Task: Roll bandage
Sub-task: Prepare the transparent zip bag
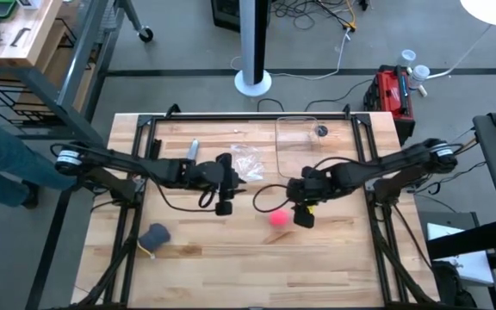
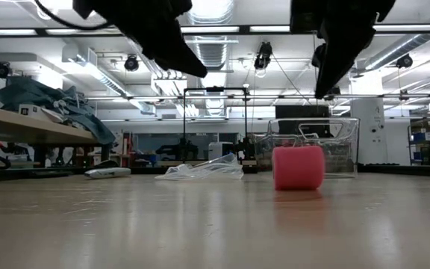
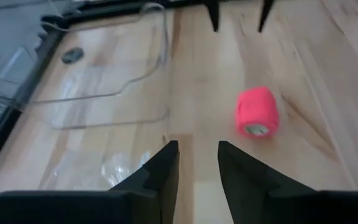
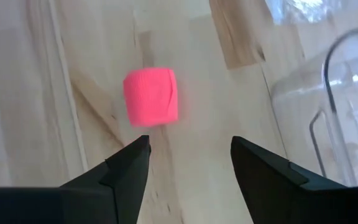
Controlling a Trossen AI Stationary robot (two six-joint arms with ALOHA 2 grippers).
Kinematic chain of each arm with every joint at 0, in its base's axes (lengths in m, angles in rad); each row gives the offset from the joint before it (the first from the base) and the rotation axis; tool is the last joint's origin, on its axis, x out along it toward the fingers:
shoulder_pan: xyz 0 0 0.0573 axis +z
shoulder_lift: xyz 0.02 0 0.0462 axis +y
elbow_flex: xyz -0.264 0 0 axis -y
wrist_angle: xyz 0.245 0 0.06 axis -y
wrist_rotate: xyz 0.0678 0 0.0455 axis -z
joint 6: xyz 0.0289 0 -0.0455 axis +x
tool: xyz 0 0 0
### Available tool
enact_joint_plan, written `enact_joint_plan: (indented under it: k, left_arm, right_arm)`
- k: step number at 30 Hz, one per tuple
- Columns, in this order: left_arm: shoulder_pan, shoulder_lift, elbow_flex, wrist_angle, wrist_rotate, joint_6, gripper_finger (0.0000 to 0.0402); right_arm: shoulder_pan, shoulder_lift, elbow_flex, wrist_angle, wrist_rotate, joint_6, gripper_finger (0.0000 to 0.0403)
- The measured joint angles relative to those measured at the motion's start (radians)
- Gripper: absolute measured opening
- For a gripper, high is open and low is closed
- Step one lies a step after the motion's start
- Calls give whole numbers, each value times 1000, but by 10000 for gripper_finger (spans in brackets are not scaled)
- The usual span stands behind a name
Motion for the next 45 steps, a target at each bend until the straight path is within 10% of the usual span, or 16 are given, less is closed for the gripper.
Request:
enact_joint_plan:
  k: [22, 45]
  left_arm:
    - [147, 13, -313, 314, -33, -88, 121]
    - [211, 461, 55, 41, -17, -53, 94]
  right_arm:
    - [17, -123, -228, 518, 48, 53, 225]
    - [17, -139, -228, 541, 72, 12, 225]
